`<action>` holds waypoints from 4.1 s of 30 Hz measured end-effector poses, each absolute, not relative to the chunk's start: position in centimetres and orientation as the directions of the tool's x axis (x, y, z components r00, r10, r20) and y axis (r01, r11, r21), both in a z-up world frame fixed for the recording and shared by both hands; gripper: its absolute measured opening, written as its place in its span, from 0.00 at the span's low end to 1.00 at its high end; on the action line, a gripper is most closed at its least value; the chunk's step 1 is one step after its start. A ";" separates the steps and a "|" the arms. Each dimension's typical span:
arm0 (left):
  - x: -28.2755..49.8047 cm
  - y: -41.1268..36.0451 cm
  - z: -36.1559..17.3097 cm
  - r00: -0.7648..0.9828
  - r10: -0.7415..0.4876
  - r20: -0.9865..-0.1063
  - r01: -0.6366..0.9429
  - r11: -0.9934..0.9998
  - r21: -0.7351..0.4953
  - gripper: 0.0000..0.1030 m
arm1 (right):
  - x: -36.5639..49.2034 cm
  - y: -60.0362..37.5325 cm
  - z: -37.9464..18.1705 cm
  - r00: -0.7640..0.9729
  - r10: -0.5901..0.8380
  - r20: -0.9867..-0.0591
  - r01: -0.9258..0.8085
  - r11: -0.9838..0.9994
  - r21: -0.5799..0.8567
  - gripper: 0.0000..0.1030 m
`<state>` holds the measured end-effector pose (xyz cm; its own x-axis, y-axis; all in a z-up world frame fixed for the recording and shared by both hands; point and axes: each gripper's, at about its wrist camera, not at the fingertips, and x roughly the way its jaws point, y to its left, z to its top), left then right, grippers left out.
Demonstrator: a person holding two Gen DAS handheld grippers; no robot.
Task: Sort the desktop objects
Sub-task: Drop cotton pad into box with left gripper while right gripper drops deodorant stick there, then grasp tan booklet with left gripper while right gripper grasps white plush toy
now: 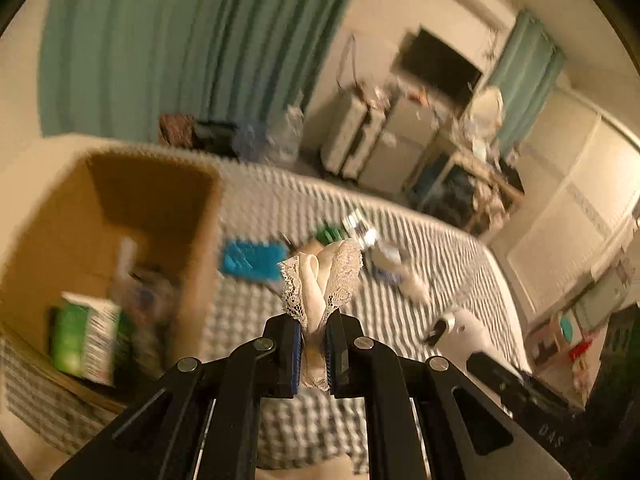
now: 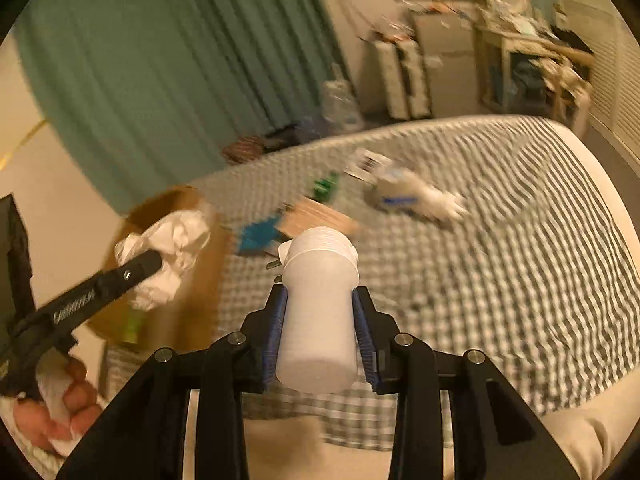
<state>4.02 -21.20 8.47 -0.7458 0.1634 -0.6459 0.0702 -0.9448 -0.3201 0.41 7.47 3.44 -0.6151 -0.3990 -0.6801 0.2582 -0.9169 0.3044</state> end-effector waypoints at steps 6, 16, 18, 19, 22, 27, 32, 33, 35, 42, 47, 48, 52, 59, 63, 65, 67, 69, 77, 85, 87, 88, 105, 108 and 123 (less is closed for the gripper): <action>5.0 -30.2 10.4 -0.777 0.064 -0.626 0.172 -0.936 -0.309 0.09 | -0.8 -2.3 6.8 -0.527 -0.580 -0.622 0.456 -0.810 0.369 0.32; 2.4 -38.2 5.2 -0.696 -0.011 -0.718 0.287 -0.921 -0.264 0.09 | -7.4 -13.7 2.9 -0.360 -0.659 -0.660 0.524 -0.728 0.442 0.32; 2.0 -38.2 4.3 -0.687 -0.016 -0.727 0.293 -0.921 -0.256 0.18 | -8.1 -14.3 2.6 -0.367 -0.661 -0.654 0.522 -0.729 0.444 0.33; 1.8 -38.1 3.9 -0.671 -0.035 -0.740 0.309 -0.921 -0.236 0.26 | -8.5 -14.2 2.7 -0.373 -0.666 -0.646 0.514 -0.728 0.454 0.34; 2.1 -37.9 3.4 -0.648 -0.075 -0.758 0.343 -0.917 -0.202 0.63 | -8.4 -12.8 3.6 -0.403 -0.674 -0.619 0.508 -0.728 0.461 0.35; 3.4 -35.7 4.4 -0.632 -0.097 -0.769 0.351 -0.920 -0.173 0.84 | -6.4 -8.1 5.5 -0.533 -0.587 -0.609 0.471 -0.804 0.362 0.43; 5.3 -31.1 8.4 -0.689 -0.111 -0.716 0.302 -0.942 -0.145 0.92 | -2.6 -0.9 7.8 -0.641 -0.542 -0.543 0.440 -0.840 0.319 0.52; 5.5 -29.7 9.2 -0.702 -0.101 -0.705 0.279 -0.950 -0.141 0.94 | -1.8 0.9 8.2 -0.665 -0.530 -0.526 0.433 -0.848 0.306 0.57; 6.0 -26.1 10.7 -0.732 -0.083 -0.676 0.237 -0.962 -0.139 0.99 | -0.6 3.9 8.8 -0.700 -0.505 -0.505 0.414 -0.863 0.289 0.61; 4.4 -16.1 10.4 -0.758 0.015 -0.652 0.120 -0.979 -0.162 1.00 | 0.8 14.6 7.8 -0.800 -0.342 -0.493 0.264 -0.938 0.223 0.85; 2.2 -11.9 6.1 -0.702 0.021 -0.712 0.130 -0.979 -0.156 1.00 | -0.4 18.7 4.0 -0.820 -0.272 -0.503 0.163 -0.954 0.251 0.86; 1.3 -11.2 4.9 -0.681 0.023 -0.732 0.139 -0.977 -0.159 1.00 | -1.0 19.1 2.9 -0.814 -0.271 -0.513 0.149 -0.952 0.267 0.86; -1.3 -10.1 1.7 -0.639 -0.010 -0.769 0.210 -0.964 -0.163 1.00 | -3.7 19.8 -1.2 -0.795 -0.248 -0.554 0.103 -0.955 0.278 0.86; -8.2 -9.0 -3.9 -0.542 -0.006 -0.841 0.291 -0.940 -0.181 1.00 | -9.1 20.4 -6.5 -0.750 -0.233 -0.619 0.077 -0.960 0.268 0.86; -11.1 -8.4 -6.4 -0.513 -0.040 -0.857 0.331 -0.931 -0.154 1.00 | -12.9 20.4 -8.3 -0.739 -0.243 -0.629 0.084 -0.959 0.272 0.86; -12.3 -8.6 -7.5 -0.505 -0.065 -0.861 0.379 -0.913 -0.153 1.00 | -14.7 20.1 -9.1 -0.731 -0.245 -0.637 0.080 -0.958 0.276 0.86; -12.7 -9.1 -8.3 -0.497 -0.132 -0.857 0.490 -0.859 -0.152 1.00 | -16.9 19.9 -10.3 -0.726 -0.249 -0.641 0.067 -0.953 0.295 0.86; -13.2 -9.7 -9.0 -0.502 -0.148 -0.852 0.561 -0.806 -0.190 1.00 | -18.6 19.8 -11.2 -0.722 -0.246 -0.646 0.028 -0.944 0.328 0.86; -17.2 -8.0 -10.3 -0.470 -0.230 -0.852 0.594 -0.796 -0.113 1.00 | -23.5 19.0 -15.1 -0.625 -0.231 -0.746 -0.015 -0.952 0.307 0.86; -16.4 -6.2 -10.9 -0.444 -0.126 -0.887 0.365 -0.930 -0.051 0.83 | -20.0 20.9 -14.1 -0.643 -0.226 -0.732 -0.008 -0.954 0.301 0.74; -13.9 -6.4 -10.0 -0.477 -0.058 -0.877 0.311 -0.944 -0.106 0.81 | -18.8 21.4 -13.6 -0.635 -0.232 -0.737 -0.007 -0.952 0.307 0.74; -12.7 -6.3 -9.5 -0.501 -0.043 -0.865 0.285 -0.951 -0.118 0.81 | -18.2 21.6 -13.3 -0.634 -0.229 -0.739 -0.009 -0.953 0.304 0.74; -0.1 -7.9 -6.6 -0.585 0.179 -0.791 0.047 -0.966 -0.253 0.76 | -6.6 18.4 -9.7 -0.600 -0.233 -0.765 0.048 -0.965 0.256 0.74; -0.4 -8.4 -8.6 -0.535 0.151 -0.831 0.091 -0.968 -0.235 0.76 | -6.1 17.9 -10.2 -0.574 -0.227 -0.786 0.029 -0.966 0.258 0.74; -0.2 -8.9 -8.8 -0.536 0.160 -0.829 0.107 -0.961 -0.255 0.74 | -6.6 17.9 -11.9 -0.513 -0.245 -0.822 0.045 -0.965 0.259 0.74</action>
<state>-0.17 -8.91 -8.80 -0.5363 0.1600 -0.8287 0.1066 -0.9611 -0.2546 -6.59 17.92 -11.89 -0.5134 -0.2448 -0.8225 0.0453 -0.9648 0.2589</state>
